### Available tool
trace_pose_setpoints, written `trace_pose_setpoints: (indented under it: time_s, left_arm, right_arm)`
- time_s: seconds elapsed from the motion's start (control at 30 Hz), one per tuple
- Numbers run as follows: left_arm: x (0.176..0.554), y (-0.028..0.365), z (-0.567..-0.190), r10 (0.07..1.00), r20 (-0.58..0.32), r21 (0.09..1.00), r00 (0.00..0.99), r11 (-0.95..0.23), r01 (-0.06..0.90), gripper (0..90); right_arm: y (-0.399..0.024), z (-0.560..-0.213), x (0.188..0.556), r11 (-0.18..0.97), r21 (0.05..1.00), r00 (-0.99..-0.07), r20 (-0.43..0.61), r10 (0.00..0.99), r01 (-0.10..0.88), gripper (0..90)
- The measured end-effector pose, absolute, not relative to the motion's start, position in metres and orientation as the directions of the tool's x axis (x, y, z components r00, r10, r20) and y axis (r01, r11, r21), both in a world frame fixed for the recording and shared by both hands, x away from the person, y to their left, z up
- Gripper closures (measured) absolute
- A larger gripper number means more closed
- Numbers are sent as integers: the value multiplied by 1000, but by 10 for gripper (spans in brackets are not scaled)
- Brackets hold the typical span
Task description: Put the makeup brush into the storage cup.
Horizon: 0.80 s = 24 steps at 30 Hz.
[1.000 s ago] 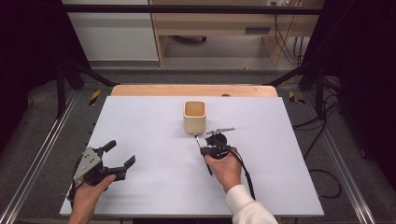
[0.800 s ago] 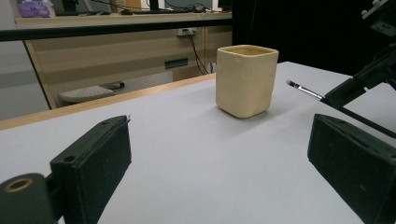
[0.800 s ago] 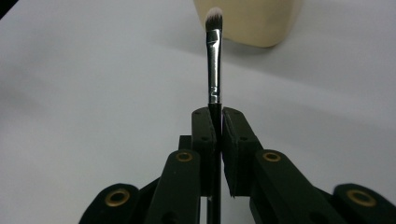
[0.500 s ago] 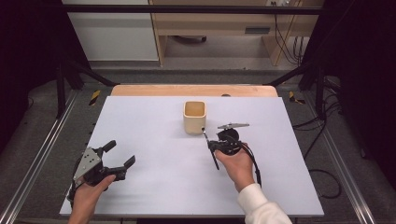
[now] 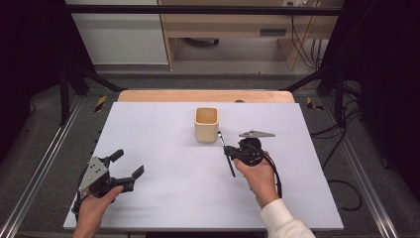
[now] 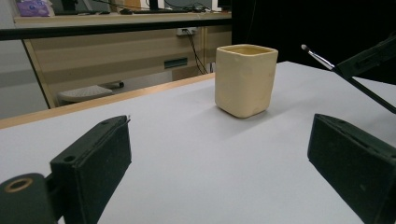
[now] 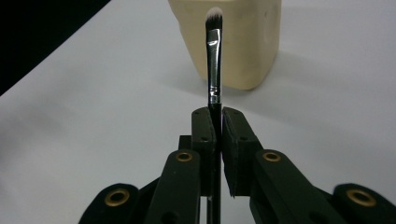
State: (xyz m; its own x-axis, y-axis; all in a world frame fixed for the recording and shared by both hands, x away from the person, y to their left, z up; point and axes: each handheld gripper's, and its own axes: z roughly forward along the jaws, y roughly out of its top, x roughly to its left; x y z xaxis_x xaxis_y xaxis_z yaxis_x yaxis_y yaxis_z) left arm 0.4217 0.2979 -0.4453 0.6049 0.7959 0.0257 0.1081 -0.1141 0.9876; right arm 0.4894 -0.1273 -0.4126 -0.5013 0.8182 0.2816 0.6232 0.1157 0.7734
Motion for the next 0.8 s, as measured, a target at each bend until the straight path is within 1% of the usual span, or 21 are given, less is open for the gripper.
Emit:
trace_pose_setpoints:
  time_s: [0.37, 0.63, 0.8]
  left_arm:
    - [421, 296, -446, 800, 32, 987, 599, -120, 107, 56]
    - [420, 295, -446, 803, 30, 988, 596, -116, 106, 55]
    - [419, 296, -446, 811, 25, 988, 585, -109, 108, 54]
  right_arm:
    - [-132, -415, 487, 100, 830, -535, 256, 805, 549, 838]
    - [-134, -418, 486, 90, 892, -563, 199, 803, 443, 837]
    - [-136, -425, 487, 85, 906, -567, 185, 802, 416, 837]
